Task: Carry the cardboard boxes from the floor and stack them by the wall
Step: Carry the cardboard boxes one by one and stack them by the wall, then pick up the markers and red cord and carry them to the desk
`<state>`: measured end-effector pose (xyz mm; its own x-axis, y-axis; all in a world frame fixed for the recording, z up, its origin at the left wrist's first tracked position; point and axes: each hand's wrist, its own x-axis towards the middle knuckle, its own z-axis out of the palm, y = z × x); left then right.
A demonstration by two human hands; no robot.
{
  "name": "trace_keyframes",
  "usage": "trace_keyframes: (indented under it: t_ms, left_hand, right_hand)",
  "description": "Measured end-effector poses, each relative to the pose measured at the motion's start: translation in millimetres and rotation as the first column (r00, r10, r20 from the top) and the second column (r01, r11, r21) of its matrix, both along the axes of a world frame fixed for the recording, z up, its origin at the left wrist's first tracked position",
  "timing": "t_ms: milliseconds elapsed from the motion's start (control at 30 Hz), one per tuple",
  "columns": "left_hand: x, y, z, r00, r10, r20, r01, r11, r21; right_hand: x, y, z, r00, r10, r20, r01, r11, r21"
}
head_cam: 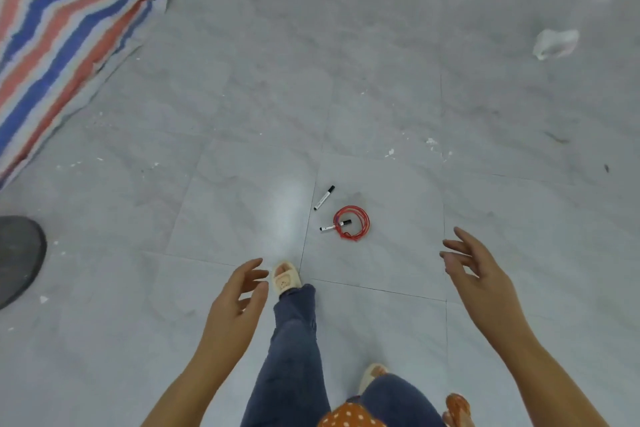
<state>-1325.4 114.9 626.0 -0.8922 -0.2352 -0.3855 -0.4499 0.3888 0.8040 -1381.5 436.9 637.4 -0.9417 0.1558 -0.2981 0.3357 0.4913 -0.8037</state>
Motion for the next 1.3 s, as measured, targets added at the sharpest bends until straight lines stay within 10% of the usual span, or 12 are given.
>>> trace_keyframes:
  t_ms: [333,567,867,967,1067,1200,1300]
  left_hand:
    - [-236,-27,-180,0.885,-0.371,0.28,0.401,0.914,-0.057]
    - [-329,21,-431,0.803,-0.455,0.385,0.535,0.836,-0.127]
    - [-334,50,-682,0.507,-0.675,0.536,0.837,0.238,-0.493]
    - [-333,39,-720,0.487,-0.761,0.429,0.825,0.241,-0.511]
    - [-338,42,-739,0.536,-0.791,0.295,0.78,0.33,-0.532]
    - [-359,49,-741,0.269,-0.823,0.501,0.87,-0.016,-0.492]
    - [-399,34,-725,0.186,-0.835,0.517,0.833,-0.146,-0.534]
  right_hand:
    - [-167,-39,-181,0.951,0.073,0.302,-0.097,0.993,0.065]
    - [-254,-41,-430,0.769,0.501,0.398,-0.602,0.777,0.184]
    - [-277,-18,-690,0.301,0.861,0.41,-0.913,0.137,0.383]
    - [-285,-8,-725,0.152,0.949,0.275,-0.853,-0.014,0.521]
    - [-287,-1,-743,0.116,0.983,0.14,-0.771,0.0,0.637]
    - [-291,-2,-742,0.052,0.979,0.196,-0.77,-0.085,0.632]
    - [-303,1,-731,0.162,0.977,0.139,-0.743,0.028,0.669]
